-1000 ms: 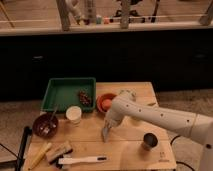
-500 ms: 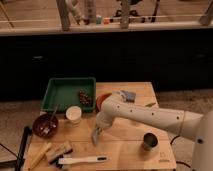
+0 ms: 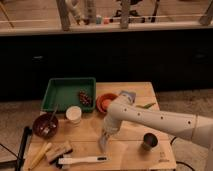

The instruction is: Wipe table surface with towel

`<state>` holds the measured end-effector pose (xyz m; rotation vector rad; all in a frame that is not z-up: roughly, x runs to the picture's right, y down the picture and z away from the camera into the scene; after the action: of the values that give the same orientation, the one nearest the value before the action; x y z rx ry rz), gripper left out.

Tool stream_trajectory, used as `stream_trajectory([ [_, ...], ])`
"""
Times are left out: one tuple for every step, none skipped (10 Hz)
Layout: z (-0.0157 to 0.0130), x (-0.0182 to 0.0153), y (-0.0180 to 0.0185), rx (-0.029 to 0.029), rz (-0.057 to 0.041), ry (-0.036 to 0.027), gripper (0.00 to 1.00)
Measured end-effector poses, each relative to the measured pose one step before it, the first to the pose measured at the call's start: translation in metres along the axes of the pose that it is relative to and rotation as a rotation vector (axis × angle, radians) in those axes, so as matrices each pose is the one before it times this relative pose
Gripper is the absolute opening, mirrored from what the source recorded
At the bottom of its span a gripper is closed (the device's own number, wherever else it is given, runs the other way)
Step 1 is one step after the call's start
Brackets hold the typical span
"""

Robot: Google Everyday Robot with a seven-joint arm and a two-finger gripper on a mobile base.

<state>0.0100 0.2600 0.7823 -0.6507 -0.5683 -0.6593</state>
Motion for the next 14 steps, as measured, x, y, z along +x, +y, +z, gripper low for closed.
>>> stream_trajectory([
  [-0.00234, 0.01446, -0.00107, -0.00142, 0.03301, 0.01737, 0.00],
  [-0.00034, 0.01131, -0.00839, 0.00065, 0.01815, 0.00874, 0.00],
  [0.00067, 0.00889, -0.00926, -0.00159, 0.01177, 0.00577, 0.00],
  [0.00073, 0.01030, -0.01030, -0.00026, 0.01532, 0.00828, 0.00],
  [0.00118, 0.00838, -0.00585, -0.00283, 0.02143, 0.01042, 0.00],
  [0.00128, 0.00223, -0.00129, -0.00231, 0.01384, 0.00695, 0.00],
  [0.00028, 0.00080, 0.00121, -0.00336, 0.00186, 0.00192, 0.00],
  [-0.00005, 0.00044, 0.00055, 0.00035, 0.00098, 0.00011, 0.00],
  [0.00005, -0.00014, -0.00017, 0.00011, -0.00045, -0.00003, 0.00],
  [0.00014, -0.00059, -0.00048, -0.00028, -0.00150, -0.00016, 0.00],
  [0.00013, -0.00016, -0.00014, 0.00038, -0.00046, -0.00019, 0.00],
  [-0.00011, 0.00014, 0.00015, 0.00026, 0.00044, -0.00004, 0.00],
  [0.00007, -0.00020, -0.00023, 0.00012, -0.00049, -0.00010, 0.00],
  [-0.00002, 0.00001, 0.00002, 0.00035, 0.00012, -0.00014, 0.00],
])
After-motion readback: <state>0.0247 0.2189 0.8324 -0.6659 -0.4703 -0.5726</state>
